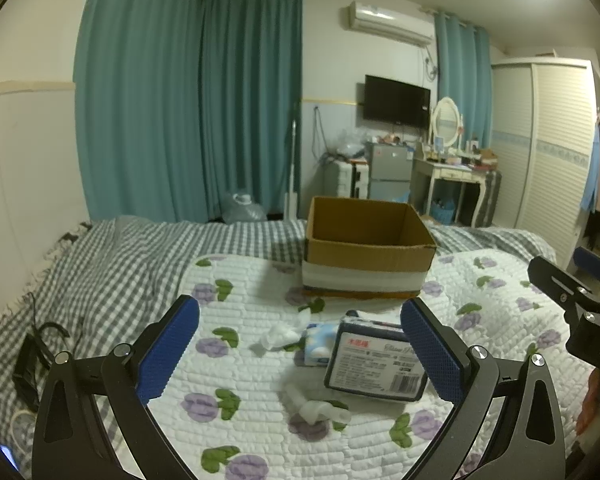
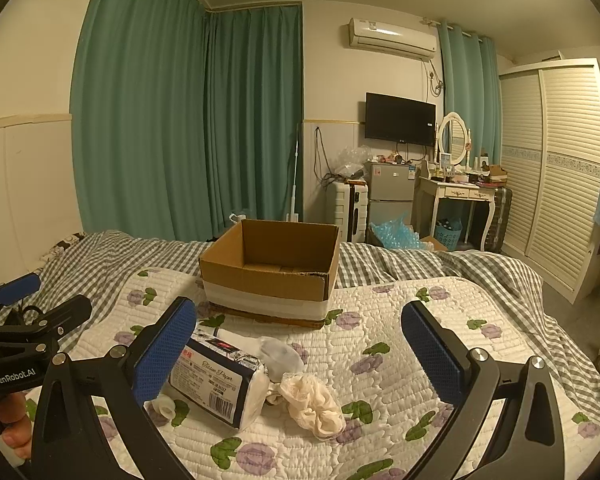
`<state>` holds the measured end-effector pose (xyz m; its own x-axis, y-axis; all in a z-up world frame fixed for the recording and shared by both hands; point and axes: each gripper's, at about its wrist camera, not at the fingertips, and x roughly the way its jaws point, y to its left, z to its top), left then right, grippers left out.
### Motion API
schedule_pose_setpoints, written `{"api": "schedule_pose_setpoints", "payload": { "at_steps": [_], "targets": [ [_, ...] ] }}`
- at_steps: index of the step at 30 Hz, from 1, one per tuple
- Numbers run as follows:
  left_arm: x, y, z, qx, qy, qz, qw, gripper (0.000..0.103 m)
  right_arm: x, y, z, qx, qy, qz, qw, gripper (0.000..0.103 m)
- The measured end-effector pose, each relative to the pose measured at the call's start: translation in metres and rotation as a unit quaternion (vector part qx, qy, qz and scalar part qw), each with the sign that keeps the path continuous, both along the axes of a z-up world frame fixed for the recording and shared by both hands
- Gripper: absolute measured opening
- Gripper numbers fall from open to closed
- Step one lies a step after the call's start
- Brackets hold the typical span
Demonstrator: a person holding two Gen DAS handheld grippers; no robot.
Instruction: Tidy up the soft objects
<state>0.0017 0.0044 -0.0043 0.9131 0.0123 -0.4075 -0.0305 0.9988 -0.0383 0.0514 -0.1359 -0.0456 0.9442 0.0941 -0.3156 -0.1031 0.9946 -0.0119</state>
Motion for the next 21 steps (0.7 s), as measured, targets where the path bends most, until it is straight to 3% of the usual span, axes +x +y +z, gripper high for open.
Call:
{"api": "schedule_pose_setpoints", "payload": {
  "at_steps": [21],
  "targets": [
    [-0.0001,0.0034,-0.0038,-0.001,0.004,-0.001,1.0,0.103,0.0005,-0.0009,-0.0013,0.0,0.003,0.001,1.0,0.103]
  ]
}}
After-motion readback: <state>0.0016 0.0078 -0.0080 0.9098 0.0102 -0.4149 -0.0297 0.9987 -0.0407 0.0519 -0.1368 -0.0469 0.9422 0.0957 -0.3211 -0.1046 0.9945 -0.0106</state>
